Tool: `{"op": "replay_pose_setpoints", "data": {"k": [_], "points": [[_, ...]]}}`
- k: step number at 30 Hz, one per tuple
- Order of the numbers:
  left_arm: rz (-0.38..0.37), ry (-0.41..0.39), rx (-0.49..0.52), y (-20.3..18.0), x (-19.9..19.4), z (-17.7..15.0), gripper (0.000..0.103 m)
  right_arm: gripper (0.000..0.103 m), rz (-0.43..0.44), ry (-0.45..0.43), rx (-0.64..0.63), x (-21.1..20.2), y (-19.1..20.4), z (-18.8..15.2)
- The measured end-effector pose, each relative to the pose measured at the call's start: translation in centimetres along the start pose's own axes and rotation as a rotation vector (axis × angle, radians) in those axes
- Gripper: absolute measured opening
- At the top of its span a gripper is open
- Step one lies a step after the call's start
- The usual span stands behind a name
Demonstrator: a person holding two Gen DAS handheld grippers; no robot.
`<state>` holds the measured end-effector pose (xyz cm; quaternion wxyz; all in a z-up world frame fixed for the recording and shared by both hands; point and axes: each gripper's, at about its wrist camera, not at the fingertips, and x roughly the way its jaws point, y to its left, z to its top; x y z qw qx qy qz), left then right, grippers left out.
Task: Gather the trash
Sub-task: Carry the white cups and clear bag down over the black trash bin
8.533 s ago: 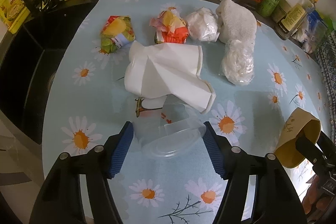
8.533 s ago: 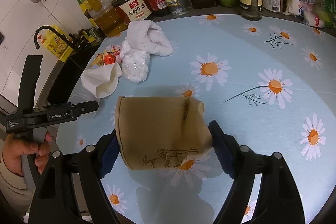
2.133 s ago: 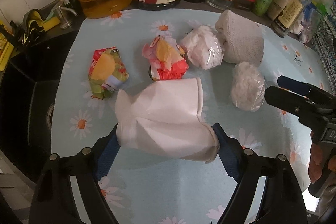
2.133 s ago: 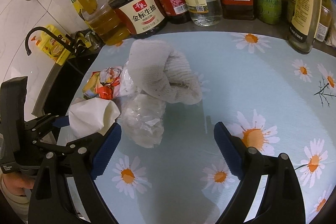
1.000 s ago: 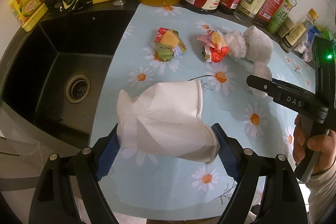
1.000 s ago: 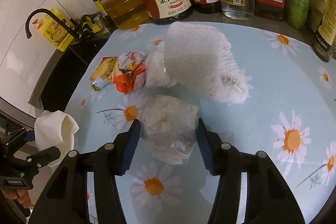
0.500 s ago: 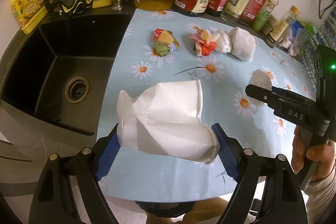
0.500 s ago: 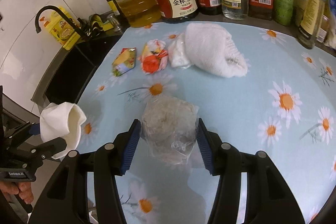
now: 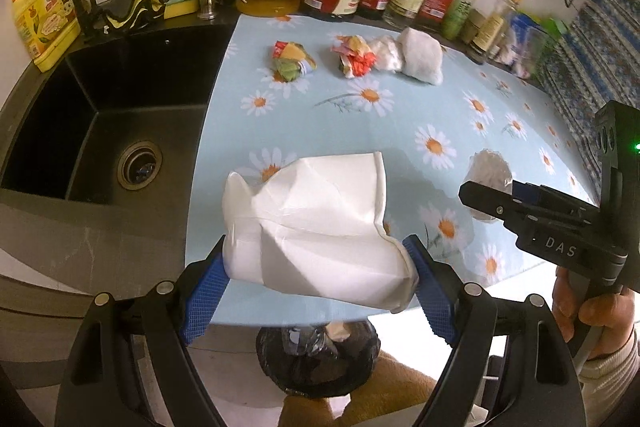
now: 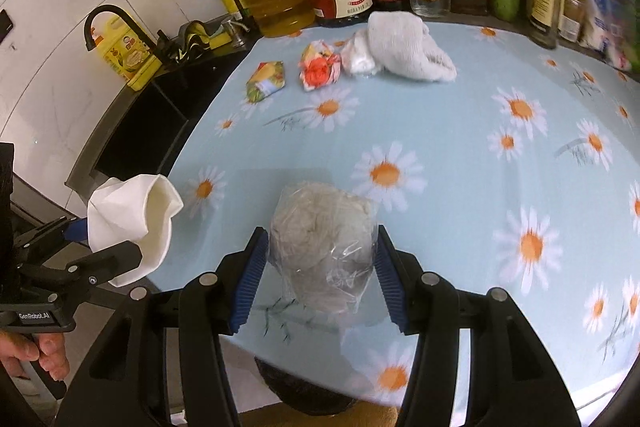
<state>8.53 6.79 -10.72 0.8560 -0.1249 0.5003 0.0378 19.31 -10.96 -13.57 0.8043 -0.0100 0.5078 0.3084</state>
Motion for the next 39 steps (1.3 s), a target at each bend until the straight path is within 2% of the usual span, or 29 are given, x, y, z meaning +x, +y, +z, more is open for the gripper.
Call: {"op": "replay_pose_setpoints", "data": {"k": [9,20,28,39], "points": [[-0.025,0.013,0.034,0.9,-1.5,-3.5,0.081,0.054,-0.014,-0.006,0.035,-1.4,2.1,-4.2],[-0.071,0.056,0.048,1.8,-1.9,-8.4,0.081,0.054,-0.021,0.038,0.06,-1.6,5.0,-8.9],[-0.088,0.122,0.042,2.4,-0.5,-11.5,0.081,0.054,-0.027,0.092,0.082,-0.5,5.8,-11.8],[-0.083,0.227,0.023,2.4,3.0,-14.6,0.081,0.054,-0.015,0.204,0.123,2.1,4.4,-15.9]]}}
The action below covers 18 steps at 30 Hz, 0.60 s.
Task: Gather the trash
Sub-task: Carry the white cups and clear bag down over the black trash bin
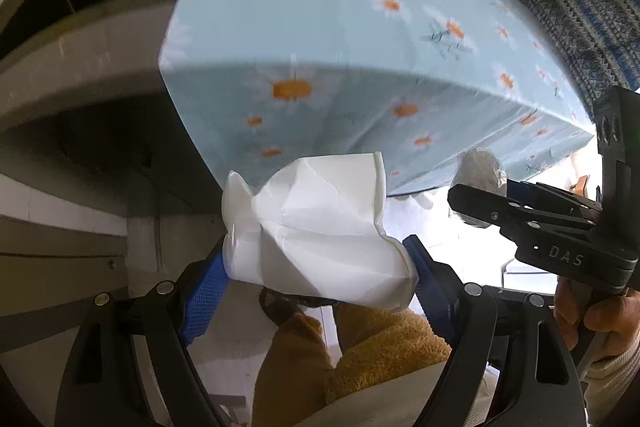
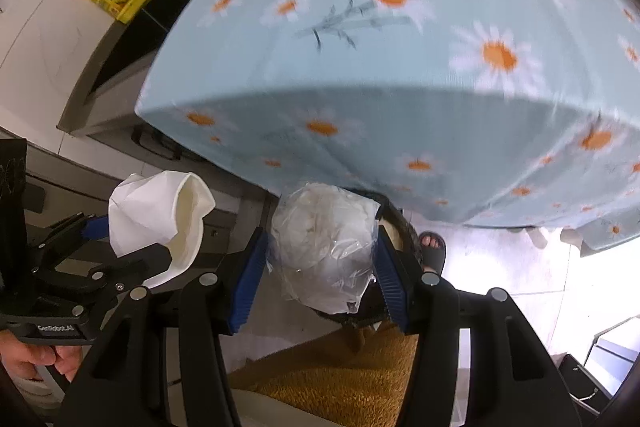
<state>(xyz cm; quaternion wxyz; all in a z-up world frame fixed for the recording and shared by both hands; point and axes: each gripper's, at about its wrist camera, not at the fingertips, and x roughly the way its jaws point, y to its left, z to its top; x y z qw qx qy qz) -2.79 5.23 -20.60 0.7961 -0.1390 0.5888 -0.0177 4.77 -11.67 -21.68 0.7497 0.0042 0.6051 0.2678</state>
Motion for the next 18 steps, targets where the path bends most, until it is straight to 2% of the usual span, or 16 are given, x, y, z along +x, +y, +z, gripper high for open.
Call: {"op": "replay_pose_setpoints", "data": {"k": [8,18], "points": [[0.02,0.093,-0.012,0.5,4.2,-1.4,0.081,0.054,0.013,0.068,0.03,2.8,-1.4,-1.6],[0.034,0.167,-0.029,1.0,7.7,-1.8,0.082,0.054,0.056,0.127,0.064,5.5,-2.3,-2.3]]}}
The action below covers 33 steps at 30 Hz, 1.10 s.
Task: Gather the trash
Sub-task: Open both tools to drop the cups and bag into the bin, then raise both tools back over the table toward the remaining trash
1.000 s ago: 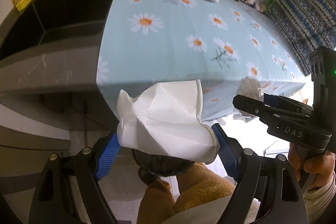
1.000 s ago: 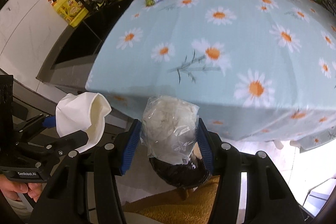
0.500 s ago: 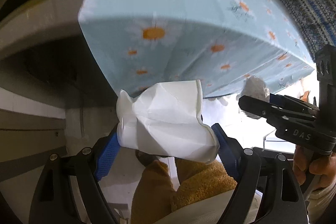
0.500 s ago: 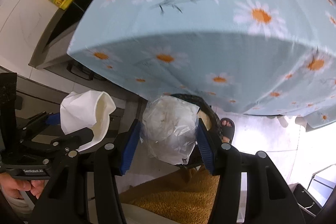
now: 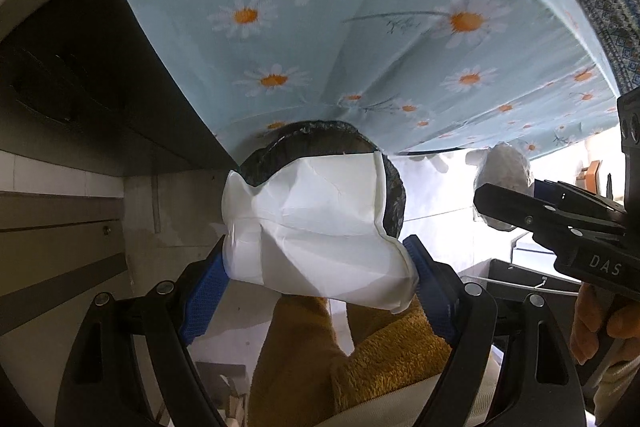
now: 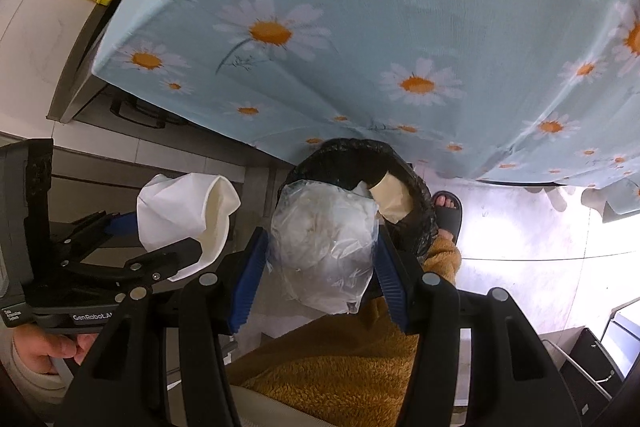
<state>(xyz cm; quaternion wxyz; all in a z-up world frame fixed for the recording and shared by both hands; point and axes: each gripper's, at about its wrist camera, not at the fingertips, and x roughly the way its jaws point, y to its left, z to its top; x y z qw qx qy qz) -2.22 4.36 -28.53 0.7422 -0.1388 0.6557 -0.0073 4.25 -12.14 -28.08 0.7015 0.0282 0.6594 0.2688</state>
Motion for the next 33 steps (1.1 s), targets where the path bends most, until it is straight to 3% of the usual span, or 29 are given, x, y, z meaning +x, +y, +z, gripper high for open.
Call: {"op": "replay_pose_setpoints", "data": {"k": [3,7,10,33], "points": [[-0.004,0.01,-0.008,0.3,0.4,0.2,0.083,0.055,0.008,0.009,0.001,0.7,-0.2,-0.1],[0.003,0.041,-0.017,0.4,1.1,0.6,0.083,0.069,0.037,0.01,0.035,1.0,-1.0,0.1],[0.013,0.039,-0.006,0.3,0.9,0.7,0.091,0.069,0.034,-0.004,0.053,0.5,-1.5,0.4],[0.001,-0.045,0.011,0.0,-3.1,1.7,0.091,0.069,0.011,-0.083,0.051,-3.3,-0.8,1.3]]}}
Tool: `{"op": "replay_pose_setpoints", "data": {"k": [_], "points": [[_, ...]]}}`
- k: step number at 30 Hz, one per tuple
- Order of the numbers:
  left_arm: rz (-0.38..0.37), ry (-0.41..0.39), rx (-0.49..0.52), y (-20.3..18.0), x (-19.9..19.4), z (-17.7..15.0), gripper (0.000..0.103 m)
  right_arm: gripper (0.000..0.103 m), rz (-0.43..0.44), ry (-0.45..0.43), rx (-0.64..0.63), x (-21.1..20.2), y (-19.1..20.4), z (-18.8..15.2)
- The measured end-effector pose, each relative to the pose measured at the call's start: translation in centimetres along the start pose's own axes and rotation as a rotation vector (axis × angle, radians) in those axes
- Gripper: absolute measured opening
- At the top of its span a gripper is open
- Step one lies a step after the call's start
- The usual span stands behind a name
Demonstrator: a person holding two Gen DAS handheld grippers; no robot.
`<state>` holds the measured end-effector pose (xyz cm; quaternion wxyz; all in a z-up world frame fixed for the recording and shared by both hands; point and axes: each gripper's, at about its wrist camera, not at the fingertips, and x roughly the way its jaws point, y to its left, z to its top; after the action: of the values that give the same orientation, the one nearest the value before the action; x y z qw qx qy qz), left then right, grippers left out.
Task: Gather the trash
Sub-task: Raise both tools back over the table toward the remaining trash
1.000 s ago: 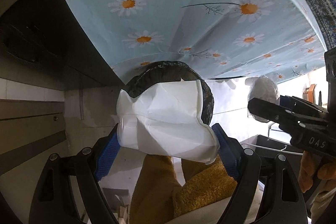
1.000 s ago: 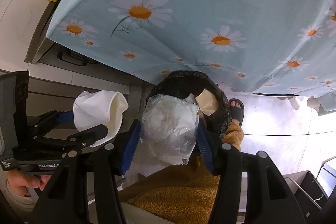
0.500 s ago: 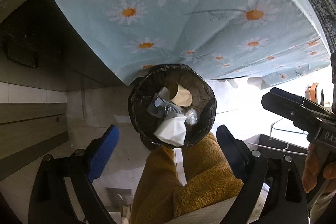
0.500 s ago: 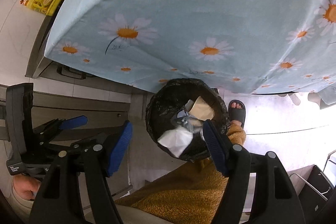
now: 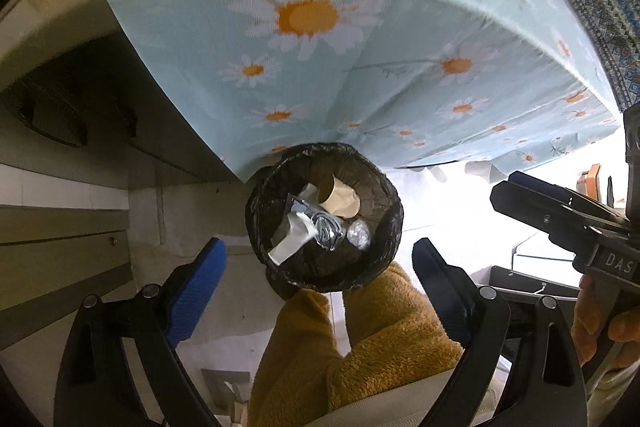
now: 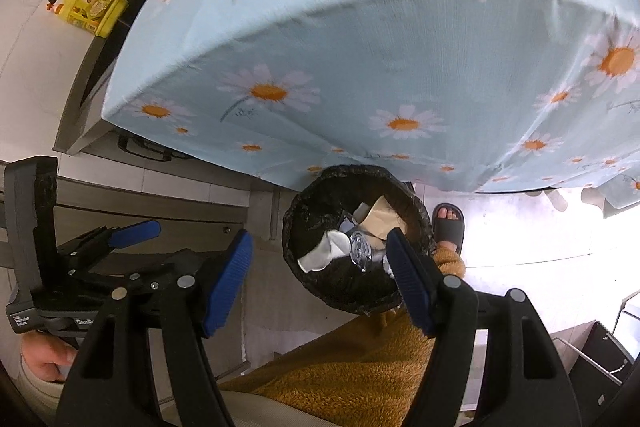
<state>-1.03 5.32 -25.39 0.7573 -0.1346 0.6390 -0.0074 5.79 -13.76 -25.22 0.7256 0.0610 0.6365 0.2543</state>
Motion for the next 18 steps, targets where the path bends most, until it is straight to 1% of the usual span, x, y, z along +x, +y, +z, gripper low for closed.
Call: {"op": "replay_pose_setpoints", "data": {"k": [10,13,18], "points": [[-0.01,-0.095,0.029,-0.8,-4.4,0.3,0.091,0.07,-0.009,-0.074,-0.032,-2.9,1.7,-0.1],[-0.013,-0.133,0.042,-1.1,-6.0,0.5,0.091,0.074,-0.019,-0.107,-0.048,-4.2,2.4,-0.1],[-0.021,-0.196,0.063,-1.7,-9.0,0.9,0.091,0.077,-0.033,-0.176,-0.064,-6.9,3.5,0.3]]}}
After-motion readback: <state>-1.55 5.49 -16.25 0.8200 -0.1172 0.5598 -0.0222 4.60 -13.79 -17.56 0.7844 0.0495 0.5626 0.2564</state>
